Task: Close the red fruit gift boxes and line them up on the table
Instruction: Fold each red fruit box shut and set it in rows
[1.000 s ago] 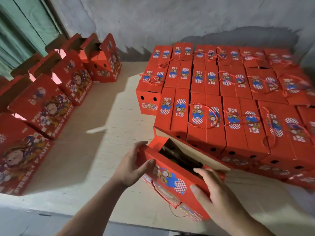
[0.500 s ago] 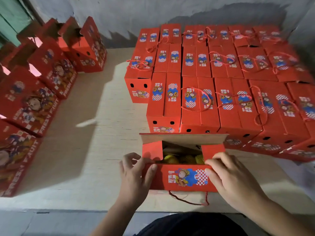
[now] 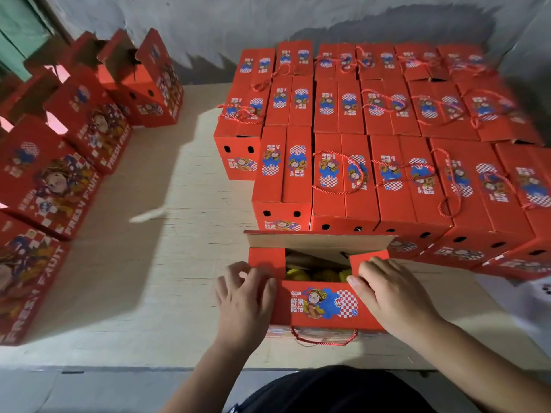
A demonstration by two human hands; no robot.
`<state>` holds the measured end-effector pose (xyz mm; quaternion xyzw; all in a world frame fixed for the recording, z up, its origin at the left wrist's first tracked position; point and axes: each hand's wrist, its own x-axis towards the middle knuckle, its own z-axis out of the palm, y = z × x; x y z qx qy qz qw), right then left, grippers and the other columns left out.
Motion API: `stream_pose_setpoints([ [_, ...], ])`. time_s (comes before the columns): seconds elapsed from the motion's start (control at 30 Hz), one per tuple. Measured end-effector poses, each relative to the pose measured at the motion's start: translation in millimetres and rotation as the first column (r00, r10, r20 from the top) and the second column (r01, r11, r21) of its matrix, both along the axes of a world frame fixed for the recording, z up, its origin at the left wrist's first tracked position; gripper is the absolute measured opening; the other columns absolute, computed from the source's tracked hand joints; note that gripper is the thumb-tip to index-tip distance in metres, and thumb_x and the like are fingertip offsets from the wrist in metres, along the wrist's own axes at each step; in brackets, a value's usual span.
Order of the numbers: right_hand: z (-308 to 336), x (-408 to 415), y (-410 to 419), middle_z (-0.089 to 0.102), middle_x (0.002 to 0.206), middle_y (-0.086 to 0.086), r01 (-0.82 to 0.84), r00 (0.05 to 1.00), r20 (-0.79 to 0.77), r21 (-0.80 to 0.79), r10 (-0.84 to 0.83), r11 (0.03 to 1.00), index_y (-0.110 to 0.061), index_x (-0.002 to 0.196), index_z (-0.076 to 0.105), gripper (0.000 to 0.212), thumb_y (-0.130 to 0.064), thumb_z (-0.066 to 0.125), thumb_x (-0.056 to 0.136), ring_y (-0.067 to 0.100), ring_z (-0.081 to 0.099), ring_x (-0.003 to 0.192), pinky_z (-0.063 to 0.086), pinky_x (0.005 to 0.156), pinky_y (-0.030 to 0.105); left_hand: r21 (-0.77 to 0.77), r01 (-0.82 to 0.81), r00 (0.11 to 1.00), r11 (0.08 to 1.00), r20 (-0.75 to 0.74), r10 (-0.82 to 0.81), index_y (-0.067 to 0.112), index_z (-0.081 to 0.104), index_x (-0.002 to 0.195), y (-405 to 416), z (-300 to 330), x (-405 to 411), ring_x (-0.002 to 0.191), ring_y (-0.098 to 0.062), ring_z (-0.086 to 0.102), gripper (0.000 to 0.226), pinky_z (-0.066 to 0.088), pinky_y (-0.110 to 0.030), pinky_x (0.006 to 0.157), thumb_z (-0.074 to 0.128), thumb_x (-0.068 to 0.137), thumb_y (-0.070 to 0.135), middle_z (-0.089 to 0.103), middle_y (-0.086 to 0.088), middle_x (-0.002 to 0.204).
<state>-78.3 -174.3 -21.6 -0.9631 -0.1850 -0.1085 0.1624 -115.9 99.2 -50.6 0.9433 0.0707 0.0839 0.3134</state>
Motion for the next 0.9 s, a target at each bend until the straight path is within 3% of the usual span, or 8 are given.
stream_pose_setpoints([
  [0.1, -7.7, -2.6, 3.3, 0.049, 0.08, 0.0, 0.065, 0.997, 0.036, -0.072, -0.062, 0.995, -0.015, 0.08, 0.056, 0.039, -0.044, 0.041, 0.099, 0.024, 0.045, 0.074, 0.041, 0.065, 0.039, 0.095, 0.033, 0.999, 0.995, 0.017, -0.035, 0.034, 0.066, 0.09, 5.3, -0.8, 4.6, 0.093, -0.025, 0.043, 0.031, 0.031, -0.039, 0.081, 0.041, 0.097, 0.051, 0.055, 0.017, 0.104],
  [0.23, -14.7, 0.6, 1.8, 0.052, 0.081, 0.001, 0.045, 0.998, 0.047, -0.157, -0.038, 0.987, -0.015, 0.083, 0.062, 0.04, -0.044, 0.041, 0.099, 0.027, 0.05, 0.074, 0.044, 0.065, 0.039, 0.172, 0.036, 0.999, 0.984, -0.023, -0.032, 0.03, 0.06, 0.084, 2.8, 5.3, 16.2, 0.086, -0.024, 0.041, 0.032, 0.035, -0.04, 0.077, 0.042, 0.097, 0.052, 0.058, 0.016, 0.09],
  [0.33, -11.6, 4.6, 0.9, 0.057, 0.079, -0.001, 0.004, 1.0, 0.02, -0.192, 0.0, 0.981, -0.017, 0.084, 0.064, 0.031, -0.041, 0.054, 0.101, 0.025, 0.054, 0.073, 0.045, 0.065, 0.039, 0.195, 0.057, 0.996, 0.979, -0.077, -0.042, 0.029, 0.061, 0.089, 2.6, 8.5, 22.5, 0.092, -0.025, 0.045, 0.029, 0.032, -0.04, 0.081, 0.049, 0.1, 0.053, 0.06, 0.015, 0.095],
  [0.47, -5.8, 12.1, 1.9, 0.064, 0.069, 0.0, 0.002, 0.999, 0.032, -0.189, 0.004, 0.982, -0.012, 0.082, 0.068, 0.017, -0.026, 0.075, 0.09, 0.025, 0.059, 0.061, 0.044, 0.054, 0.034, 0.249, 0.132, 0.985, 0.96, -0.141, -0.099, 0.032, 0.061, 0.09, 2.2, 11.8, 20.5, 0.097, -0.022, 0.042, 0.053, 0.031, -0.04, 0.087, 0.027, 0.095, 0.072, 0.057, 0.017, 0.106],
  [0.67, -0.2, 19.7, 7.4, 0.054, 0.049, -0.003, 0.007, 0.999, 0.037, -0.221, 0.002, 0.975, -0.014, 0.066, 0.061, 0.03, -0.021, 0.085, 0.082, 0.021, 0.052, 0.042, 0.027, 0.046, 0.026, 0.3, 0.132, 0.981, 0.945, -0.175, -0.081, 0.033, 0.055, 0.084, 0.4, 13.8, 32.1, 0.097, -0.019, 0.039, 0.04, 0.026, -0.039, 0.085, 0.043, 0.095, 0.07, 0.06, 0.018, 0.101],
  [0.8, -2.3, 17.2, 12.7, 0.062, 0.058, 0.002, 0.02, 0.999, 0.041, -0.173, -0.013, 0.985, -0.011, 0.07, 0.066, 0.023, -0.017, 0.085, 0.081, 0.028, 0.06, 0.055, 0.046, 0.054, 0.035, 0.32, 0.16, 0.979, 0.934, -0.172, -0.109, 0.034, 0.052, 0.081, 2.0, 11.4, 38.1, 0.093, -0.016, 0.036, 0.042, 0.022, -0.038, 0.082, 0.038, 0.094, 0.071, 0.06, 0.019, 0.096],
  [0.9, -5.7, 15.0, 3.6, 0.065, 0.065, -0.001, 0.0, 0.999, 0.039, -0.107, 0.005, 0.994, -0.012, 0.077, 0.069, 0.016, -0.02, 0.075, 0.09, 0.025, 0.062, 0.06, 0.049, 0.057, 0.034, 0.352, 0.184, 0.982, 0.918, -0.033, -0.184, 0.03, 0.062, 0.075, 2.9, 5.5, 33.4, 0.086, -0.019, 0.048, 0.05, 0.027, -0.038, 0.078, 0.035, 0.096, 0.067, 0.06, 0.016, 0.083],
])
